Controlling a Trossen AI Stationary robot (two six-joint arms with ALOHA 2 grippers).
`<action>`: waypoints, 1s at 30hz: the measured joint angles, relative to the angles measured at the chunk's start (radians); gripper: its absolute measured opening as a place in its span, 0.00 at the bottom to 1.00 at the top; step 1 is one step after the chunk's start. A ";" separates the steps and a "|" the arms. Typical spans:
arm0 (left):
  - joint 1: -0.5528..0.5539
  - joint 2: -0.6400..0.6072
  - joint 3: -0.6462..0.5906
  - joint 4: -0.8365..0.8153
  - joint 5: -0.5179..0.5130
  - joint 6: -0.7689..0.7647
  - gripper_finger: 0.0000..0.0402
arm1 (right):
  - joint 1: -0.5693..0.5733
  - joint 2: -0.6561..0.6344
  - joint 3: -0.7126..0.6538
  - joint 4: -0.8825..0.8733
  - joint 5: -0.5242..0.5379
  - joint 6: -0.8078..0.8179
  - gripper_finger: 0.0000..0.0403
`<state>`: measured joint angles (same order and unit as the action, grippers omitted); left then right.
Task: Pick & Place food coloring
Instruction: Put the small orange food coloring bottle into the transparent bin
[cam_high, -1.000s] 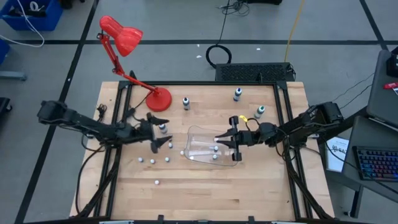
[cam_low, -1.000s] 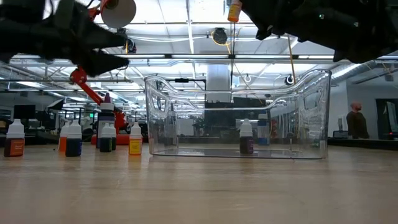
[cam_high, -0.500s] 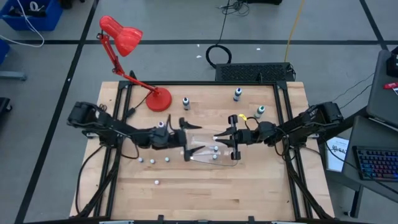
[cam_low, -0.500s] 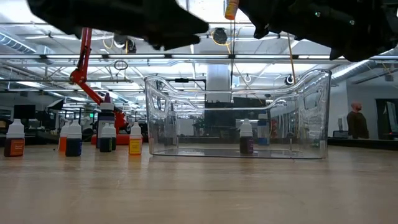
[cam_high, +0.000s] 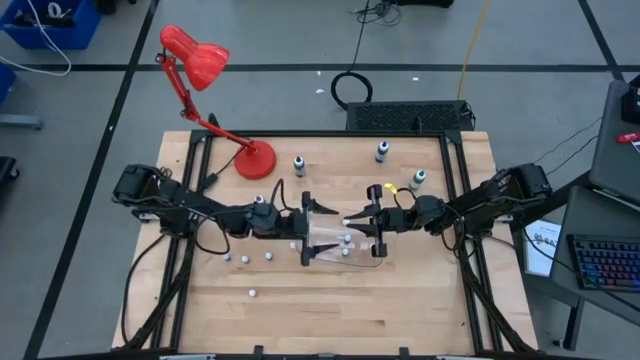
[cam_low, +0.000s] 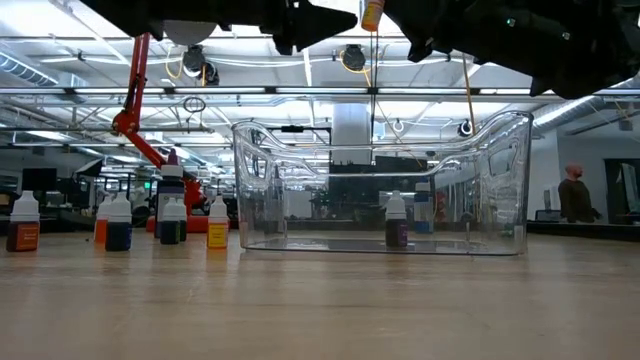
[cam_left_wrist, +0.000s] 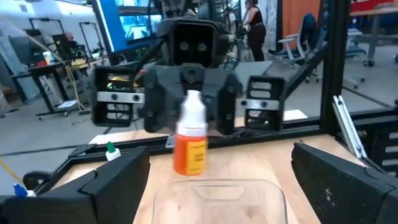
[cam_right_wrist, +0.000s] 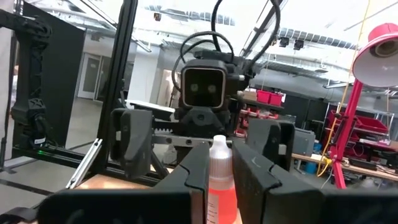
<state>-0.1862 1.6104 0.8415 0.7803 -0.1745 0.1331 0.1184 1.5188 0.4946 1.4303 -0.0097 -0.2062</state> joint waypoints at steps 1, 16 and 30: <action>0.006 0.000 0.000 0.000 0.000 -0.013 0.97 | 0.000 0.000 0.000 0.000 0.000 0.000 0.09; 0.054 0.001 0.000 0.017 0.067 -0.033 0.97 | 0.000 0.000 0.000 0.010 0.000 -0.004 0.09; 0.093 0.107 0.000 0.152 0.077 -0.083 0.97 | 0.000 0.000 0.000 0.017 0.000 -0.015 0.09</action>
<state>-0.0928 1.7171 0.8417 0.9325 -0.0971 0.0499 0.1184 1.5192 0.4946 1.4470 -0.0097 -0.2214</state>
